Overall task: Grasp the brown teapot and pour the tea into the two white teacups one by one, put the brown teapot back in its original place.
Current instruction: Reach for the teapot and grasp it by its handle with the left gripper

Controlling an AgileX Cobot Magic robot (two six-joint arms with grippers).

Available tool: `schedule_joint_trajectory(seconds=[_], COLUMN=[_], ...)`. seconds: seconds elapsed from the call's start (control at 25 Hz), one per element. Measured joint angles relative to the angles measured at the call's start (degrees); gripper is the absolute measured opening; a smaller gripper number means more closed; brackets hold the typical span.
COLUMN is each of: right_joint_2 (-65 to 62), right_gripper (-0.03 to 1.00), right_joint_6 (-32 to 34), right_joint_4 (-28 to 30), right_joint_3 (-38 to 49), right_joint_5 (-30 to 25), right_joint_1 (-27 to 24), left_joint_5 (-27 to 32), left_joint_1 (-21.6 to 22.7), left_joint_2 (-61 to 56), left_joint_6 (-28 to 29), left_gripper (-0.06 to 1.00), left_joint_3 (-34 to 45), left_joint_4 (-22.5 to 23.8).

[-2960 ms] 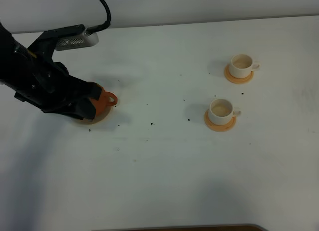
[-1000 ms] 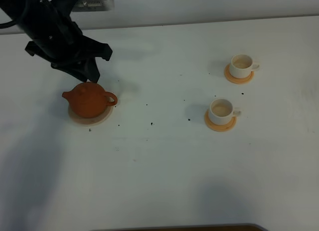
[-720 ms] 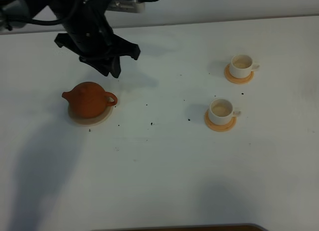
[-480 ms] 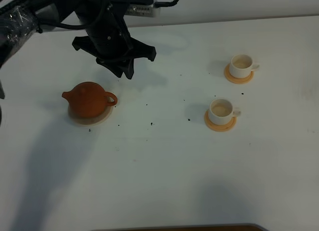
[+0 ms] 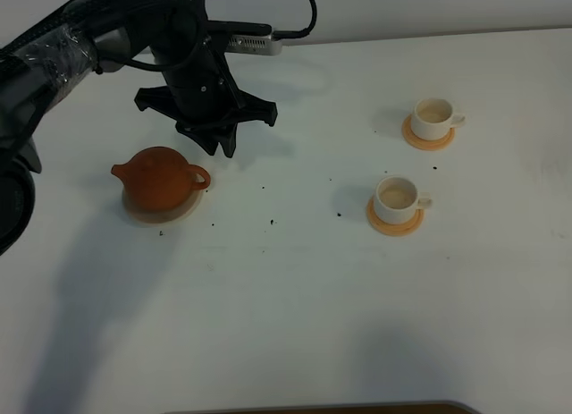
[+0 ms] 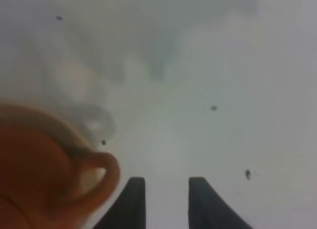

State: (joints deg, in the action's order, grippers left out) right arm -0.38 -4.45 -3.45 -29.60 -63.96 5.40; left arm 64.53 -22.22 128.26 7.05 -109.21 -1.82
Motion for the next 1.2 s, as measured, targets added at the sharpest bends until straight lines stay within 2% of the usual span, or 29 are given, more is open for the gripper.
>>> schedule_joint_trajectory(seconds=[0.24, 0.64, 0.92, 1.2], right_joint_2=[-0.02, -0.02, -0.02, -0.02], right_gripper=[0.38, 0.38, 0.38, 0.38], right_joint_6=[0.0, 0.0, 0.0, 0.0], right_joint_4=[-0.06, -0.11, -0.17, -0.17], right_joint_3=[0.0, 0.0, 0.0, 0.0], right_joint_5=[0.0, 0.0, 0.0, 0.0], right_joint_1=[0.0, 0.0, 0.0, 0.0], left_joint_5=[-0.65, -3.72, -3.1, 0.42], left_joint_1=[2.14, 2.78, 2.78, 2.78], left_joint_2=[1.65, 2.57, 5.35, 5.37], left_joint_6=[0.07, 0.07, -0.86, -1.2], left_gripper=[0.26, 0.26, 0.26, 0.26], left_joint_3=[-0.02, -0.08, -0.08, -0.08], left_joint_4=[-0.06, -0.14, -2.43, -2.96])
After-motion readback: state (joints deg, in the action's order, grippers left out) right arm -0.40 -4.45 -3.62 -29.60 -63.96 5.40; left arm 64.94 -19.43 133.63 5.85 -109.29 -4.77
